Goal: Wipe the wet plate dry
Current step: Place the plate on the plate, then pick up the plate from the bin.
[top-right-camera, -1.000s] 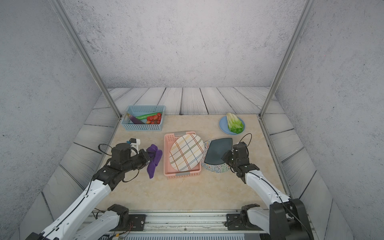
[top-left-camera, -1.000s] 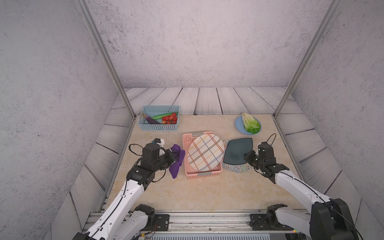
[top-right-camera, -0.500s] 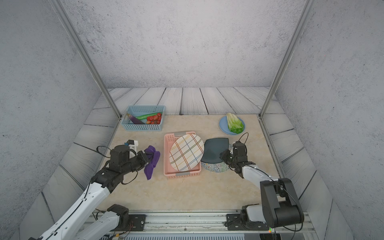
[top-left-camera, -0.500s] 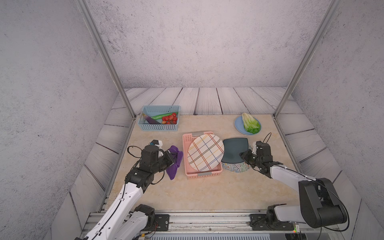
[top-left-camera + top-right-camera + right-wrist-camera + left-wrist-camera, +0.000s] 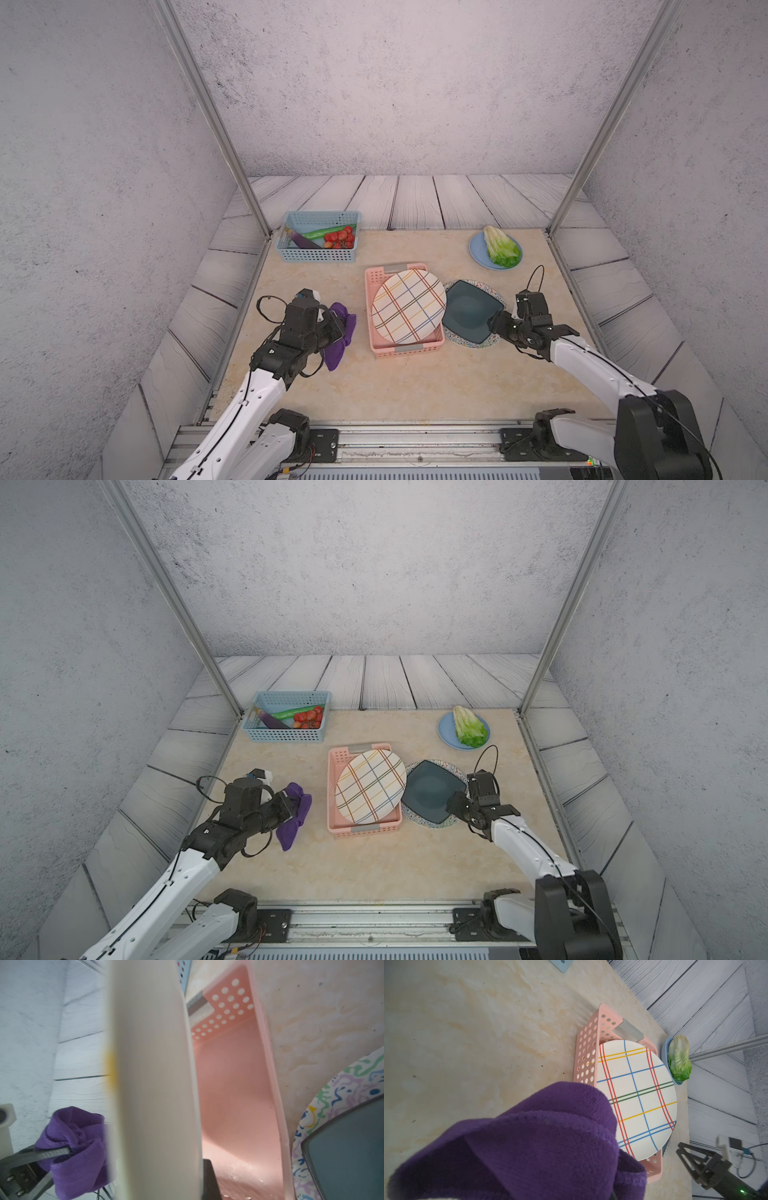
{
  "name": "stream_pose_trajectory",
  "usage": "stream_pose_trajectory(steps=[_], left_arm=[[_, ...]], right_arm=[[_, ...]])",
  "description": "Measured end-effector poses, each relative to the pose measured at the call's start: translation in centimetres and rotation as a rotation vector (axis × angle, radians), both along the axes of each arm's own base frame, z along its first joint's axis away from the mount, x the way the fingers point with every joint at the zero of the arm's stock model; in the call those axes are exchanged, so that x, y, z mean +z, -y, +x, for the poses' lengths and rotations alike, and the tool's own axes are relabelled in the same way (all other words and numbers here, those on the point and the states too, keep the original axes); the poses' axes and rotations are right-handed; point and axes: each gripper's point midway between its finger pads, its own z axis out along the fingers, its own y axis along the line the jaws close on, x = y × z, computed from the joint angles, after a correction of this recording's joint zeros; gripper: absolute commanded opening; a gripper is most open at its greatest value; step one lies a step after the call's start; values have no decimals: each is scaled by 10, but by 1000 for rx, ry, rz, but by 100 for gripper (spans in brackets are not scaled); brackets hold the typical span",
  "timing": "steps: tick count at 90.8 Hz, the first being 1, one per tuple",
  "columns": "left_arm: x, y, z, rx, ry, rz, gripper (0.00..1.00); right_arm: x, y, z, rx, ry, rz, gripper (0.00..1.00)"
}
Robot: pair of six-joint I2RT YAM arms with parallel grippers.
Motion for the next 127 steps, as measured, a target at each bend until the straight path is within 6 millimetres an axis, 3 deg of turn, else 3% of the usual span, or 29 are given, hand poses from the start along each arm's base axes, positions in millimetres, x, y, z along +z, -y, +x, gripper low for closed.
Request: stream_pose_trajectory(steps=[12,25,37,55,64,91,108,118,123,127], left_arm=[[-9,-2,2,-10,-20,38,0],[-32,0,5,-43,-92,87,0],[-50,8,8,-86,-153,92,0],[-62,21,21,-130,-184,70,0],[-69,27,27,-143,-195,57,0],[-99,46,39,-198,-248,-4,0],[-98,56,41,-222,-237,-30,0],[-98,59,41,-226,-235,-32,0],[-98,60,41,-227,-233,-30,0],[-98,60,41,-227,-232,-30,0]], right_arm=[[71,-19,9,100,222,82,45],[98,-63,13,259,260,206,45],[85,-103,25,373,179,250,48],[42,-144,40,457,42,284,33],[31,-159,47,482,12,302,28],[42,-182,56,527,44,403,29],[57,-196,58,531,75,479,36],[56,-212,50,555,71,472,41],[50,-223,47,571,59,459,39],[43,-230,47,579,44,447,32]])
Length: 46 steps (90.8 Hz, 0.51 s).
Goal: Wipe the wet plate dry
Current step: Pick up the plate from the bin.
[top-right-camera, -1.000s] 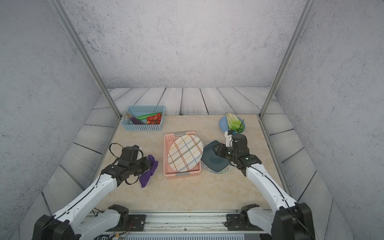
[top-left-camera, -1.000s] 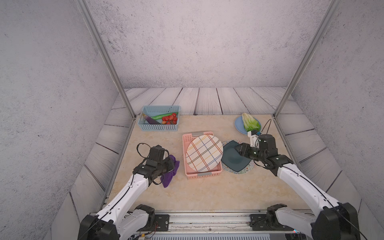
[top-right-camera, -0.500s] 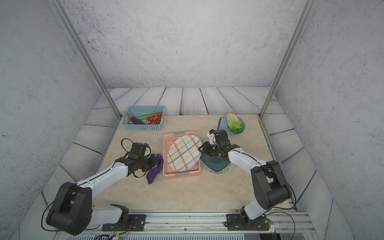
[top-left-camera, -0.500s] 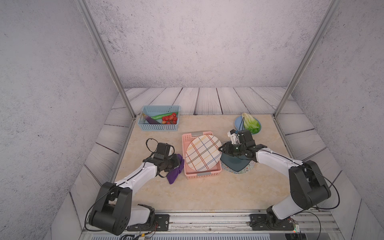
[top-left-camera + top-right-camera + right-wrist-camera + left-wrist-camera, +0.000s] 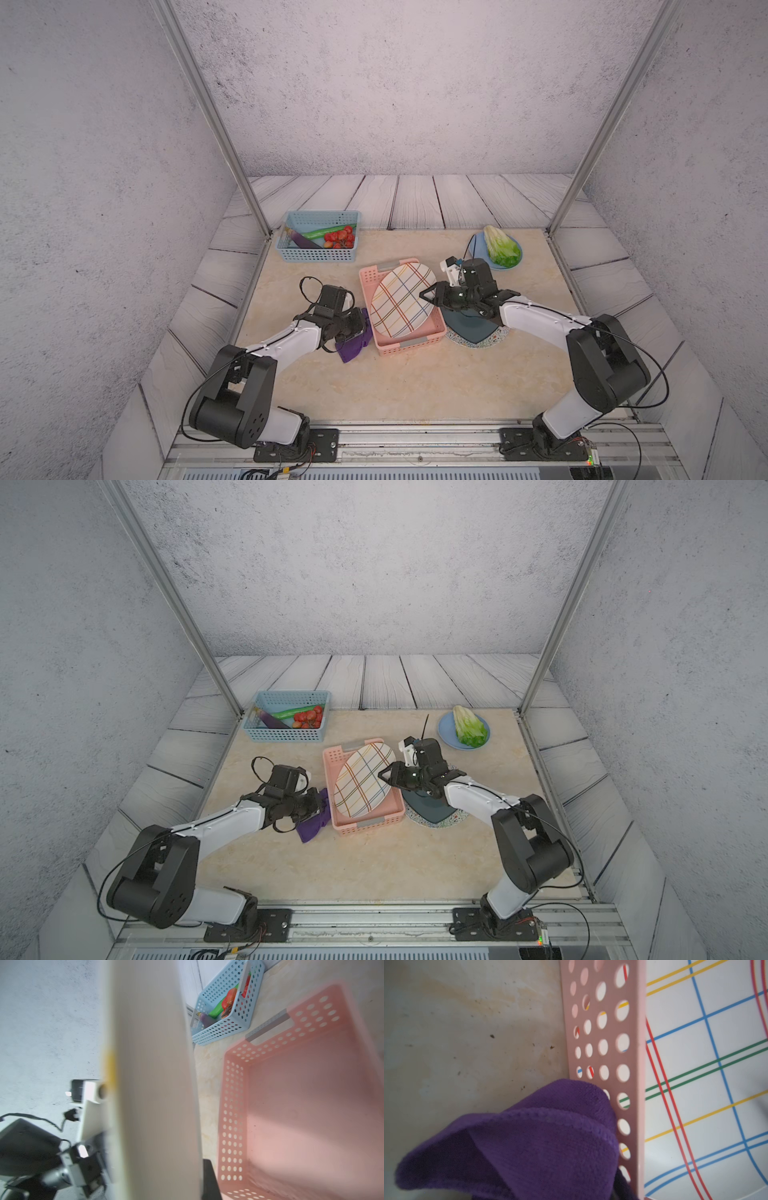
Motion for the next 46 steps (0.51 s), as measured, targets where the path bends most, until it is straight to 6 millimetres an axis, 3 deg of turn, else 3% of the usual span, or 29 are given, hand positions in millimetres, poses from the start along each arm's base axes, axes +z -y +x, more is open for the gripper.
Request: stream_pose_trajectory(steps=[12,15,29,36,46], left_arm=[[11,-5,-2,11,28,20,0],[18,-8,-3,15,47,26,0],[71,-20,-14,26,176,38,0],[114,-22,-15,30,290,14,0],[174,-20,-16,25,438,-37,0]], right_arm=[[-33,-3,-1,-10,-55,-72,6],[-33,-4,-2,-1,-57,-67,1],[-6,1,3,-28,7,-71,0],[12,7,-2,-39,37,-61,0],[52,10,-13,-54,102,16,0]])
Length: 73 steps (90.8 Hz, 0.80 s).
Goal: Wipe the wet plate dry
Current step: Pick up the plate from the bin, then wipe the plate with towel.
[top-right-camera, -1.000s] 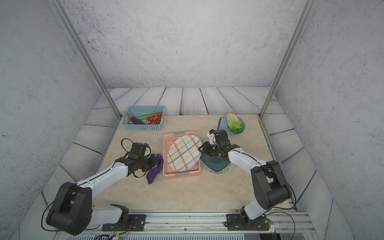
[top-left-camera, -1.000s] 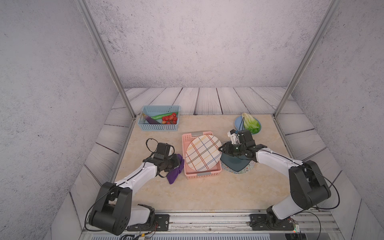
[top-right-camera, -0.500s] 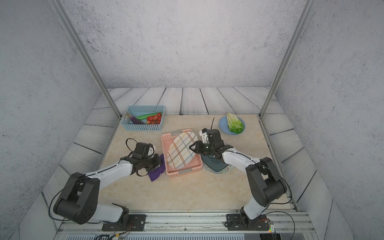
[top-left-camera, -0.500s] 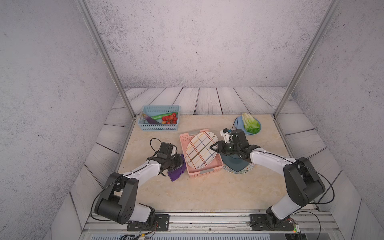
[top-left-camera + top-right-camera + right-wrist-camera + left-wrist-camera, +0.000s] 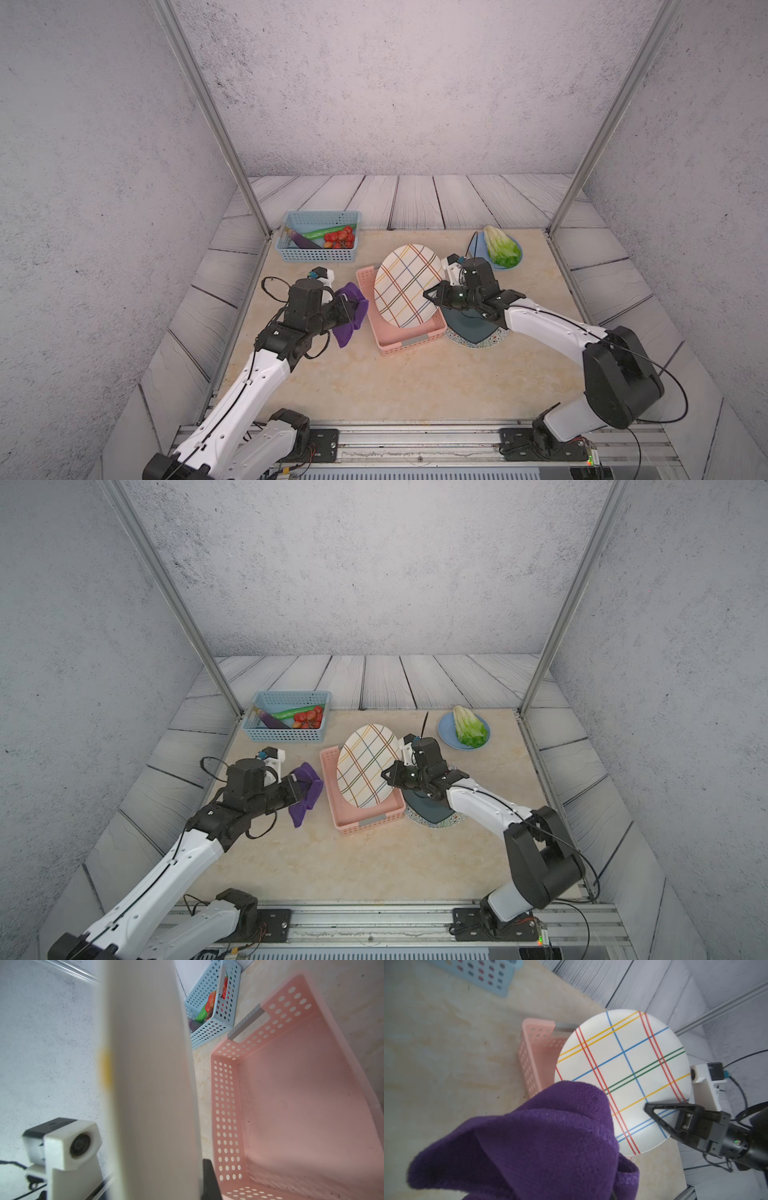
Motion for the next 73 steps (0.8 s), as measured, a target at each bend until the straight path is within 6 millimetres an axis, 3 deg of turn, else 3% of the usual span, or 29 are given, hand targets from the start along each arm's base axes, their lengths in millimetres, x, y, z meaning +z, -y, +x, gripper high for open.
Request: stream_pose_trajectory(steps=[6,12,27,37,45,51,60,73], left_arm=[[22,8,2,-27,47,-14,0],[26,21,4,-64,52,-13,0],[-19,83,-9,-227,-66,42,0],[-25,131,-29,-329,-58,58,0],[-20,154,-32,-339,-30,49,0],[-18,155,-28,-307,-22,44,0],[-6,140,-19,-229,9,35,0],[19,86,6,-63,68,17,0]], right_arm=[[23,-2,-8,1,38,70,0],[38,-8,-18,9,56,138,0],[60,-23,-39,27,37,270,0],[49,-17,-35,-33,-15,274,0],[44,-14,-34,-66,-52,282,0],[45,-13,-33,-89,-68,297,0],[60,-11,-36,-103,-62,335,0],[99,-1,-49,-100,19,392,0]])
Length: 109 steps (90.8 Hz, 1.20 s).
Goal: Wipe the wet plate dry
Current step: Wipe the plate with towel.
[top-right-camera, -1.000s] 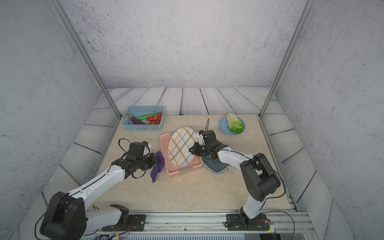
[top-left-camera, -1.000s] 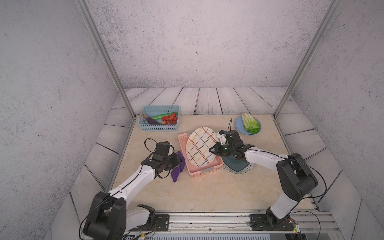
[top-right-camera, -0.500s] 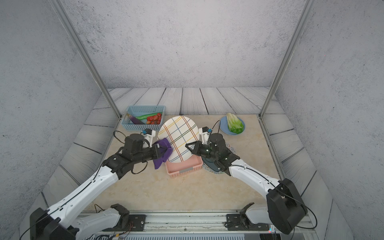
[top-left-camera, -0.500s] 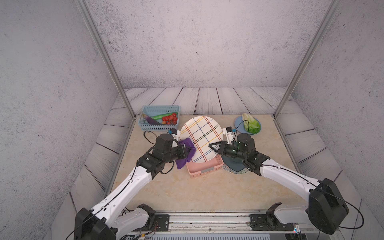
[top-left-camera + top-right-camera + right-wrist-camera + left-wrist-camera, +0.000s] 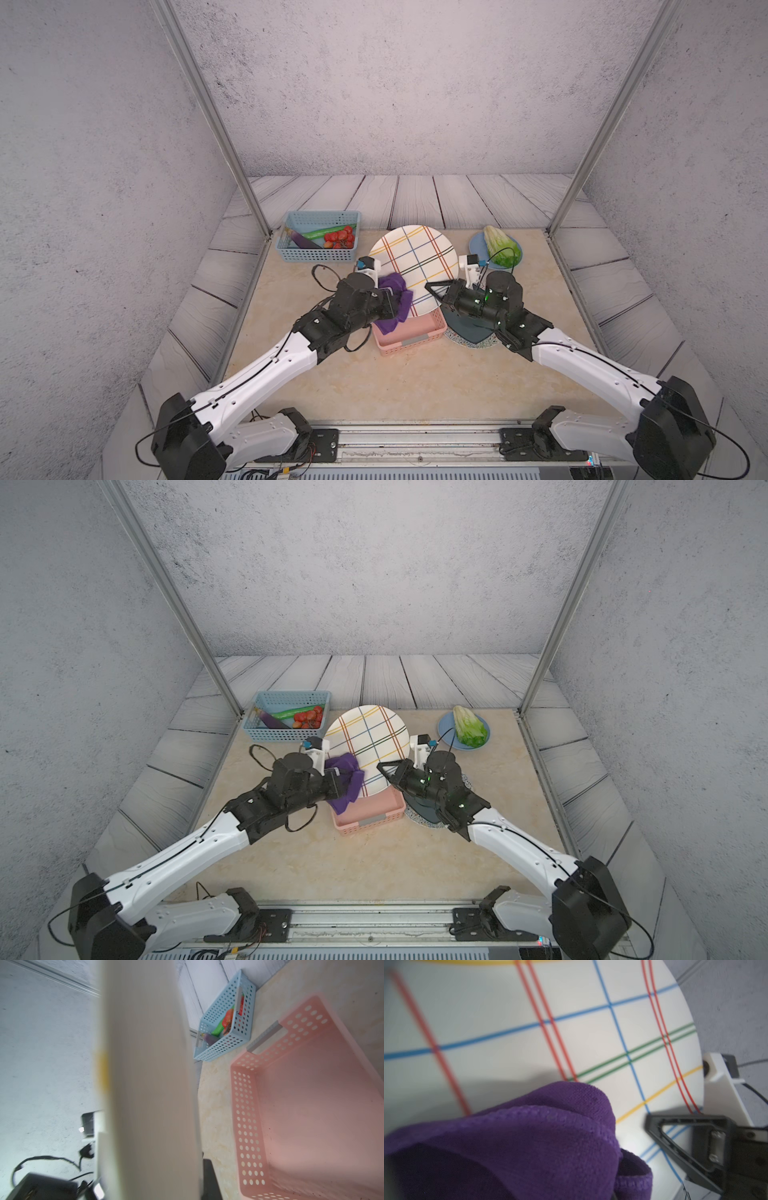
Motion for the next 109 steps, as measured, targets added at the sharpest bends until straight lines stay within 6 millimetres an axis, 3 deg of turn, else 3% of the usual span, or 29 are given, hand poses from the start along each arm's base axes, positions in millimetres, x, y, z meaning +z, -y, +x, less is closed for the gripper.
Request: stream_pose_trajectory(steps=[10,23,29,41,46,54,64,71,78,90,93,101,109], left_arm=[[4,-12,6,40,8,8,0],[-12,-13,9,47,-30,50,0],[-15,-22,11,66,-37,84,0],[4,-60,28,155,-12,116,0],[16,-66,34,161,15,122,0],[35,-45,34,89,68,128,0],[50,23,14,-94,152,152,0],[51,51,0,-177,178,155,0],[51,48,-4,-184,185,146,0],[60,4,6,-94,194,89,0],[63,2,6,-87,200,83,0],[74,22,-3,-136,234,83,0],[85,62,-21,-249,272,90,0]], right_arm=[[6,-6,-8,-3,28,-5,0],[-15,-20,-22,28,-11,-78,0],[-23,-26,-33,63,-35,-99,0],[-17,-36,-59,159,-22,-97,0],[-9,-37,-70,188,-10,-94,0],[1,-36,-72,188,7,-80,0],[-1,-36,-72,186,-9,-82,0],[-6,-36,-72,186,-26,-95,0],[-6,-36,-75,198,-23,-108,0],[5,-33,-82,213,30,-116,0],[10,-31,-84,212,47,-113,0],[16,-28,-85,209,72,-111,0],[18,-34,-83,225,64,-121,0]])
